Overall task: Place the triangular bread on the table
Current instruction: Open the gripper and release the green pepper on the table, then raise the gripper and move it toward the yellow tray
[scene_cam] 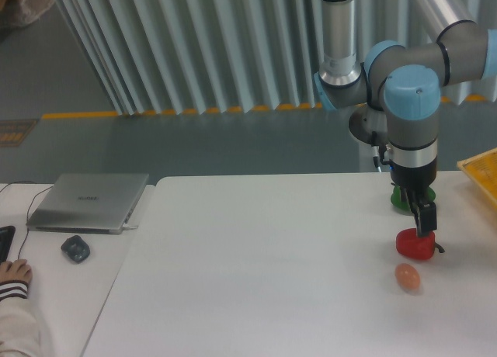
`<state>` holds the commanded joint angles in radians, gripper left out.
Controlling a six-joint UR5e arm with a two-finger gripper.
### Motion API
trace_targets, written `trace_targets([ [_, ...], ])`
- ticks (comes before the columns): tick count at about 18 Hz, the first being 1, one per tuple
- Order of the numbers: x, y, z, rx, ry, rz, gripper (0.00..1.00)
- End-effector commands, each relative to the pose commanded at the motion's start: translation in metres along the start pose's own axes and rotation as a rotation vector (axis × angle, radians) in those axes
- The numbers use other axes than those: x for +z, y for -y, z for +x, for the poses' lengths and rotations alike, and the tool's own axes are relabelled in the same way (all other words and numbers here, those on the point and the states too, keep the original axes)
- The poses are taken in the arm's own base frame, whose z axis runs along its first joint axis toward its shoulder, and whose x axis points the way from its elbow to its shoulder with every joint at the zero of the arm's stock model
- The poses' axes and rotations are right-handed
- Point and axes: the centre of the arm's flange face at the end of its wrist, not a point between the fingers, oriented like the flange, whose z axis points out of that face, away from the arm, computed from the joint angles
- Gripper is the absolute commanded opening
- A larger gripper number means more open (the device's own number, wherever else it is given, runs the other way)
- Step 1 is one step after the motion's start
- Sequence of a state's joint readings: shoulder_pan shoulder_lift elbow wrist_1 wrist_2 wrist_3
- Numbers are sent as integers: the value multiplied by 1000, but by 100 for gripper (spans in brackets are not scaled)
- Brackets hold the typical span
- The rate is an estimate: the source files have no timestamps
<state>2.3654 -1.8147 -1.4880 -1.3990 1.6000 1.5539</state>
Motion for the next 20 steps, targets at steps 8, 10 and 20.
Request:
trace_targets([
  [8, -2, -5, 2, -21, 5, 54, 100],
  [10, 8, -5, 5, -31, 23, 51, 100],
  [20, 18, -30, 4, -89, 70, 56, 100],
])
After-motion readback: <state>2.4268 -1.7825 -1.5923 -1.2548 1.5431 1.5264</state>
